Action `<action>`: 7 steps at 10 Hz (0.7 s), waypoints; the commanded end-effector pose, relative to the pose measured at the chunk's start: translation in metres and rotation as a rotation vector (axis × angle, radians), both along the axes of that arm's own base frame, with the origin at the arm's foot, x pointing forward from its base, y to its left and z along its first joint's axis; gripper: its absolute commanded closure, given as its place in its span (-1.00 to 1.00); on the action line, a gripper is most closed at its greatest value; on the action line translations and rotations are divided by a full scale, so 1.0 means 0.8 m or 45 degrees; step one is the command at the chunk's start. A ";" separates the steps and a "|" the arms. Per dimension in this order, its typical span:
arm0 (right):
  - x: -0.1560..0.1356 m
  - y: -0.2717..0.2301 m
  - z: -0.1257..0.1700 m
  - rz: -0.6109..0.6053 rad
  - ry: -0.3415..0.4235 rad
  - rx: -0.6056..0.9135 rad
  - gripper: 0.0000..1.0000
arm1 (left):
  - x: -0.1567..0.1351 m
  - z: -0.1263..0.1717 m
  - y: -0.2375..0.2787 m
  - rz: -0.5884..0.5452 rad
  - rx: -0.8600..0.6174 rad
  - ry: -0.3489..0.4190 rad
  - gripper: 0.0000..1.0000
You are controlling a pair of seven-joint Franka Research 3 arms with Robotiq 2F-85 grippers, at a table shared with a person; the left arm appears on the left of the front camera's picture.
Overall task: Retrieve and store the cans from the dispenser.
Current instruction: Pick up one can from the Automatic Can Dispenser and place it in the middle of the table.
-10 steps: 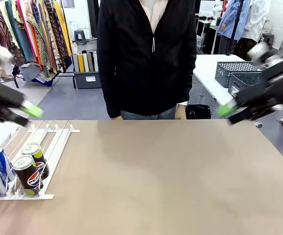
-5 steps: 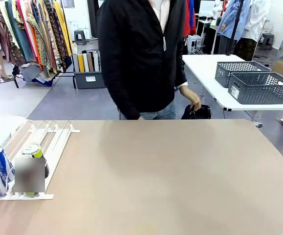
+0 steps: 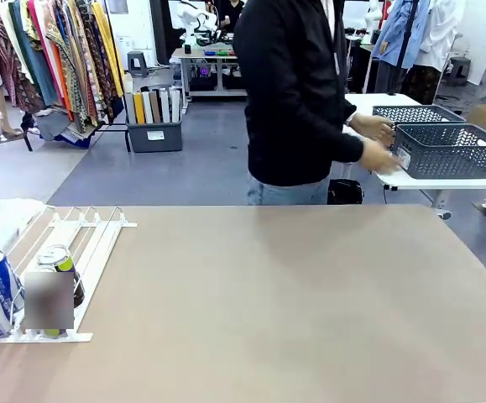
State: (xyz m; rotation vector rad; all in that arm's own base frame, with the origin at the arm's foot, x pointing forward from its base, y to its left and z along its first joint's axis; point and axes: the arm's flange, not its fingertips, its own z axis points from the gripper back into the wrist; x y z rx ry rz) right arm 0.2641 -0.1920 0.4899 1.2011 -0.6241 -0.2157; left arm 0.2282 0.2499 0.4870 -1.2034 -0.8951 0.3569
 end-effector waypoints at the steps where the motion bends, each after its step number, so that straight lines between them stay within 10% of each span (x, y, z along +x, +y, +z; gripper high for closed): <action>1: -0.023 -0.006 0.024 -0.030 -0.068 -0.013 -1.00 | -0.009 0.011 0.002 0.008 0.019 -0.024 -1.00; 5: -0.023 -0.006 0.024 -0.030 -0.068 -0.013 -1.00 | -0.009 0.011 0.002 0.008 0.019 -0.024 -1.00; 7: -0.023 -0.006 0.024 -0.030 -0.068 -0.013 -1.00 | -0.007 0.026 -0.012 -0.004 0.228 0.128 -1.00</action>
